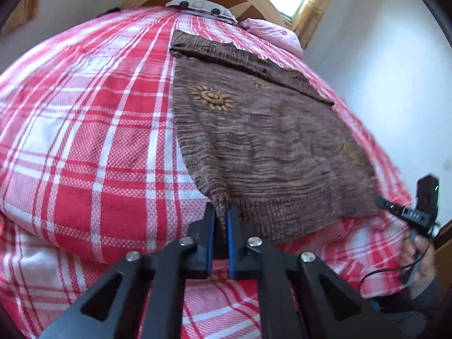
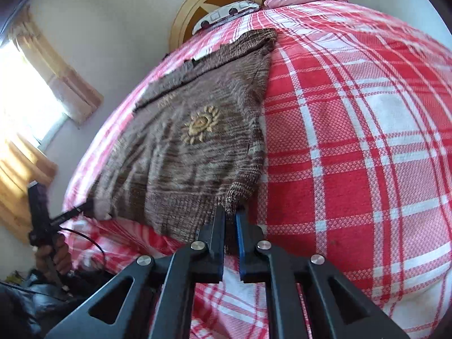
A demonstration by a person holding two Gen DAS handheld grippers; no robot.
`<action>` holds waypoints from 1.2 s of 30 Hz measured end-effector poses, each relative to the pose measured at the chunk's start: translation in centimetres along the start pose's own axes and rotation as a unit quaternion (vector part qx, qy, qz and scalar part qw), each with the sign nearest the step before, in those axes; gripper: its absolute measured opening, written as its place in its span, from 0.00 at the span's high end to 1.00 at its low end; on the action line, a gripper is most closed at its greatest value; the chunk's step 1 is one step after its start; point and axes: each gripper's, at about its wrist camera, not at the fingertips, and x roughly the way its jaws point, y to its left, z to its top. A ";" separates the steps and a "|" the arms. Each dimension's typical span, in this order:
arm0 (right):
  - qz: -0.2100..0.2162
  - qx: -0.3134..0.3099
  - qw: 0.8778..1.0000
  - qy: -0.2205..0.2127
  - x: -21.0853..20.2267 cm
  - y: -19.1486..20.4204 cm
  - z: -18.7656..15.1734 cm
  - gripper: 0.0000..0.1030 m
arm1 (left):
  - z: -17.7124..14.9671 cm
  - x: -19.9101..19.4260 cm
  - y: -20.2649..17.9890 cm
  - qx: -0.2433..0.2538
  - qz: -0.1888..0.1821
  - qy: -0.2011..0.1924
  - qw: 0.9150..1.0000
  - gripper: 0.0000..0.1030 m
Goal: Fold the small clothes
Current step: 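Lift the hem with both tools and fold it over toward the collar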
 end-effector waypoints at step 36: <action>0.133 0.026 0.979 -0.149 -4.0 3.2 14.2 0.95 | 15.5 -3.2 1.3 -0.023 -0.072 -0.144 0.987 0.94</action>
